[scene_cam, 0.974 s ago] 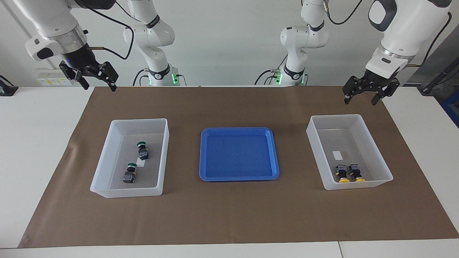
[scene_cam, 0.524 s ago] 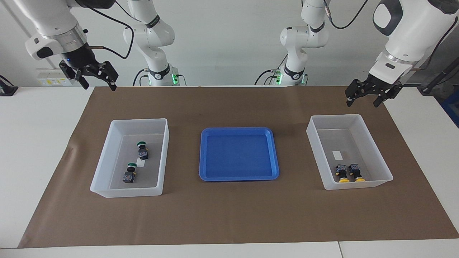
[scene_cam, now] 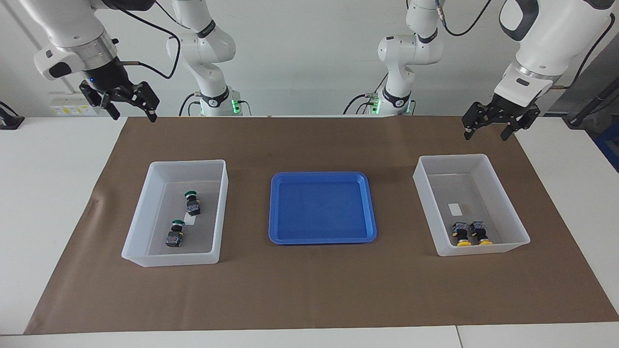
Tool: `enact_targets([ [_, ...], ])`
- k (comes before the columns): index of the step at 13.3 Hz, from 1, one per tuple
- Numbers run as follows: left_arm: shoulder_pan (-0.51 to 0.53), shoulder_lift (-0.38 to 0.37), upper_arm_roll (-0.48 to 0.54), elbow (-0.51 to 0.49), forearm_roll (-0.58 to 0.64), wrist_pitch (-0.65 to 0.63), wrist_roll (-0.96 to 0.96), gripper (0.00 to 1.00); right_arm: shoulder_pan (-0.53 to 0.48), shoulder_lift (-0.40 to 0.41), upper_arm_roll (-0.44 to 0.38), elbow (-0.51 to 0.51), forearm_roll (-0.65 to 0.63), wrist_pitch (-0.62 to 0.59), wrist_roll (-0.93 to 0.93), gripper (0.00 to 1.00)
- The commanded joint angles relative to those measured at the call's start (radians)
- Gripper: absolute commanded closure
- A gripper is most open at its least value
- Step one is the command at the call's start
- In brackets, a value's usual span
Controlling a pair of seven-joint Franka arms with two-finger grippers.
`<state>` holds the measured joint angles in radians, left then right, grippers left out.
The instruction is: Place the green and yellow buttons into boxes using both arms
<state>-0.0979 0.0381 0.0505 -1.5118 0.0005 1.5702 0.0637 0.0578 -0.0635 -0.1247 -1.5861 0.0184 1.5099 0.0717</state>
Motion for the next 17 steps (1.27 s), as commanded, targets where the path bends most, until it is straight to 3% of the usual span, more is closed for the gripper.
enact_targets([
  [1,0.020,-0.033,-0.009,-0.015,0.016,-0.021,-0.012,0.00,-0.001,-0.024,0.002,-0.026,0.015,0.009,0.014,0.00],
  [3,0.082,-0.035,-0.089,-0.014,0.018,-0.032,-0.007,0.00,-0.001,-0.024,0.000,-0.026,0.014,0.009,0.014,0.00],
  [5,0.076,-0.035,-0.093,-0.016,0.021,-0.047,-0.008,0.00,-0.001,-0.024,0.002,-0.026,0.015,0.009,0.014,0.00],
  [9,0.073,-0.035,-0.092,-0.013,0.024,-0.101,-0.007,0.00,-0.001,-0.024,0.002,-0.026,0.015,0.009,0.014,0.00],
  [13,0.005,-0.035,-0.039,-0.016,0.026,-0.093,0.007,0.00,-0.001,-0.024,0.002,-0.026,0.015,0.009,0.014,0.00],
  [17,0.009,-0.027,-0.032,-0.019,0.026,-0.085,0.015,0.00,-0.001,-0.024,0.002,-0.026,0.015,0.009,0.014,0.00],
])
